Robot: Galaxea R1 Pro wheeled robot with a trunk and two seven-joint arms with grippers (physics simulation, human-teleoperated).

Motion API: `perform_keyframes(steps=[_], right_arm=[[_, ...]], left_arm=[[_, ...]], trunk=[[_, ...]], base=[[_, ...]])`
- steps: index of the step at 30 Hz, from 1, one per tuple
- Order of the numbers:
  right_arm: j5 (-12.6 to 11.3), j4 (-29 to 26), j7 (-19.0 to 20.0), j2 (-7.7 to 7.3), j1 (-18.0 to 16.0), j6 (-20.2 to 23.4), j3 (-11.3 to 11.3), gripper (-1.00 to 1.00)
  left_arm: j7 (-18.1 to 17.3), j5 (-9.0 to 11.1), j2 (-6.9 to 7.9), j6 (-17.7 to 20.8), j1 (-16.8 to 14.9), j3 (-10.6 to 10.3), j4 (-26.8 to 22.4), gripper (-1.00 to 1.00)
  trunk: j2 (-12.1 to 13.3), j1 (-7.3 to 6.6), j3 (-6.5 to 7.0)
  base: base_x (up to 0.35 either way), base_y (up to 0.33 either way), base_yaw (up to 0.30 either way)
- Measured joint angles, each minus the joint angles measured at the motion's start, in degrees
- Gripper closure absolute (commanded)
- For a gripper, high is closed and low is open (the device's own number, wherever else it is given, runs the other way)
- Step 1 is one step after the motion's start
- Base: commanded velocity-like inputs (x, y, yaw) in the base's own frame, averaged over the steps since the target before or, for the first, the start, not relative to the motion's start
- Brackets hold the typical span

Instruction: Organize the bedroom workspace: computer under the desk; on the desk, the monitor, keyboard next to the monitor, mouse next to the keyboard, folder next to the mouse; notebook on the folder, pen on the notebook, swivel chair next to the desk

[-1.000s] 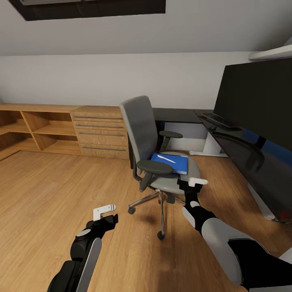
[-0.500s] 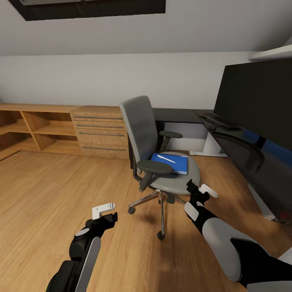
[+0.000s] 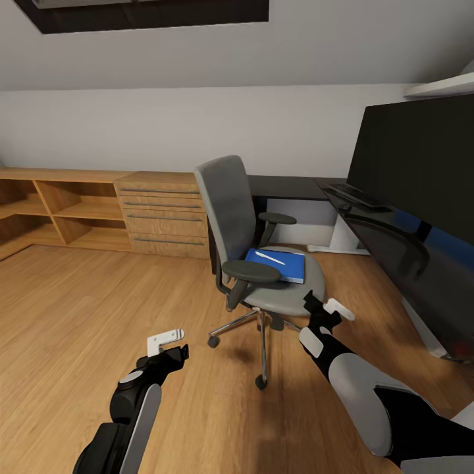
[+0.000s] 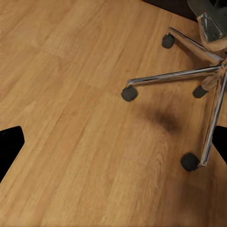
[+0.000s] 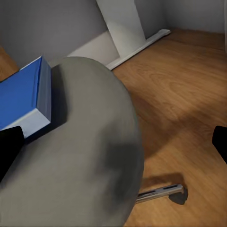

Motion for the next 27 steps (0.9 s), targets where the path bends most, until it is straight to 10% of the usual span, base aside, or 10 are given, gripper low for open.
perform_keyframes(steps=[12, 27], right_arm=[[-0.15, 0.05, -0.09, -0.53, 0.0, 0.12, -0.78, -1.0], [-7.18, 0.07, 0.07, -2.31, -0.01, 0.52, -4.1, -1.0]], left_arm=[[-0.16, 0.01, 0.0, 0.0, 0.0, -0.02, 0.0, -1.0], [-0.04, 0.0, 0.0, 0.09, 0.0, 0.2, 0.0, -1.0]], trunk=[[0.0, -0.03, 0.0], [0.0, 0.0, 0.0]], base=[[0.14, 0.0, 0.0], [0.101, 0.0, 0.0]])
